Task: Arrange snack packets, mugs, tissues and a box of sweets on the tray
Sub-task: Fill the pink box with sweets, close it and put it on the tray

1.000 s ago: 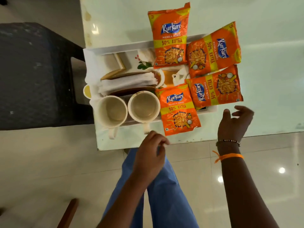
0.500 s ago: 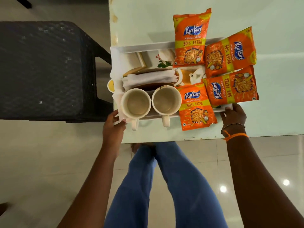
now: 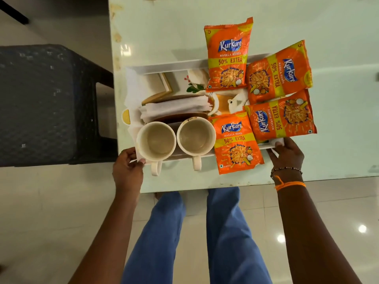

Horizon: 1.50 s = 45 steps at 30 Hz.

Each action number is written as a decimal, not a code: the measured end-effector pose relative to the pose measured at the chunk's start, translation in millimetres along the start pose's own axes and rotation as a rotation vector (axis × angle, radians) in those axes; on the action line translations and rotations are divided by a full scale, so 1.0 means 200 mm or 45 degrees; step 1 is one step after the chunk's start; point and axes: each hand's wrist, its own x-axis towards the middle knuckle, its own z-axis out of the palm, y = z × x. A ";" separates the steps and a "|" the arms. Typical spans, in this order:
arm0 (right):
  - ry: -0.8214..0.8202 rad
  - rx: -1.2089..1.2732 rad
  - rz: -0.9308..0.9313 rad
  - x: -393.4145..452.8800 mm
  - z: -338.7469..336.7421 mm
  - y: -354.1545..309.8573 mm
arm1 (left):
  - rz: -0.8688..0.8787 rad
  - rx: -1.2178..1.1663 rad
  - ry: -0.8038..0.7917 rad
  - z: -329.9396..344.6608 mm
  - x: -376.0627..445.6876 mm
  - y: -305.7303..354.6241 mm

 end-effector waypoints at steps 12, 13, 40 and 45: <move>0.066 0.059 -0.049 0.65 -0.47 -0.47 | 0.082 0.076 -0.087 0.85 -0.24 0.41; 0.063 0.065 -0.052 0.70 -0.50 -0.50 | 0.091 0.079 -0.087 0.91 -0.24 0.44; -0.147 0.143 -0.092 0.76 -0.89 -0.60 | -0.502 -0.480 -0.435 1.20 -0.68 0.49; 0.300 -0.388 -0.465 0.77 -1.13 -0.62 | -0.512 -0.266 -0.880 1.37 -1.01 0.46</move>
